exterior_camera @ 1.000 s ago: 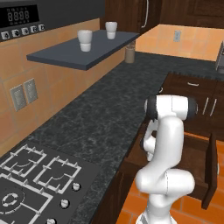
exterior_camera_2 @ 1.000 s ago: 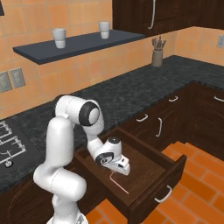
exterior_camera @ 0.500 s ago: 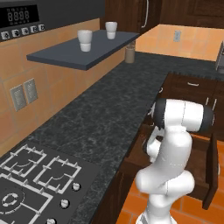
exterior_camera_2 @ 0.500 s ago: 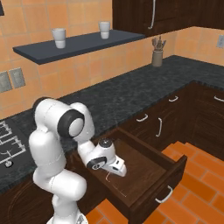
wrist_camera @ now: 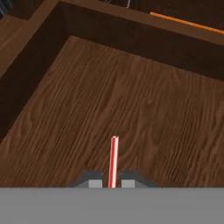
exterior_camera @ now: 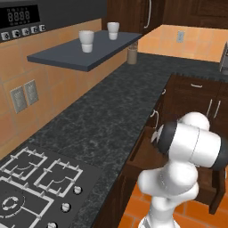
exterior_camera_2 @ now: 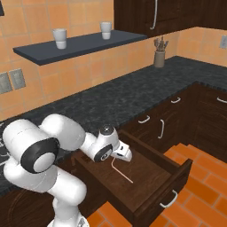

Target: Take a straw from the drawer in front and place it inside the glass cup on the dining counter.

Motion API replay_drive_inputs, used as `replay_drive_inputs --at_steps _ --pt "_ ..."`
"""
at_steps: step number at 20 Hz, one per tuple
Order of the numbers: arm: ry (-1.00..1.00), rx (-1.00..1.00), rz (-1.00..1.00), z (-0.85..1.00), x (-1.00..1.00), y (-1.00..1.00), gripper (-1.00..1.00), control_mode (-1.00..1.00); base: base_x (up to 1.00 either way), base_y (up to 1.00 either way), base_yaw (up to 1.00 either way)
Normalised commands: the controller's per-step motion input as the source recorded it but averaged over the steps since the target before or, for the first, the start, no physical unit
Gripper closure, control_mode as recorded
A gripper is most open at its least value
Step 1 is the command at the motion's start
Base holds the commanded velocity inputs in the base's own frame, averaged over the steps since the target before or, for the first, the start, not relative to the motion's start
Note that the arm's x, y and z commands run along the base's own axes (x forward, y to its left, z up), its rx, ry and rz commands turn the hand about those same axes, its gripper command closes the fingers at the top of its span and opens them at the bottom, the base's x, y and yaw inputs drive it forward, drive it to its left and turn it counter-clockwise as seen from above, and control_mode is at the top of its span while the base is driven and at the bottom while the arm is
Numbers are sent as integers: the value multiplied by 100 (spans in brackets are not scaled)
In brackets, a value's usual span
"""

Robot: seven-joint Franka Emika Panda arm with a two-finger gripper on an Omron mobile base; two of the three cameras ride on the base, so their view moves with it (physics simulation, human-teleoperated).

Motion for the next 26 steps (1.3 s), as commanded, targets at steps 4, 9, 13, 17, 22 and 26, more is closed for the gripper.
replay_drive_inputs --at_steps 4,9,13,17,22,26 --pt "0 0 0 100 4 0 100 -100 0 0 0" --pt "2 0 0 100 0 0 100 -100 0 0 0" --pt "13 3 0 100 -2 0 100 -100 0 0 0" --pt "23 5 0 100 -19 6 100 -100 0 0 0" --pt "17 2 0 100 -56 24 100 -100 0 0 0" --pt "2 4 0 54 -93 27 100 -100 0 0 0"
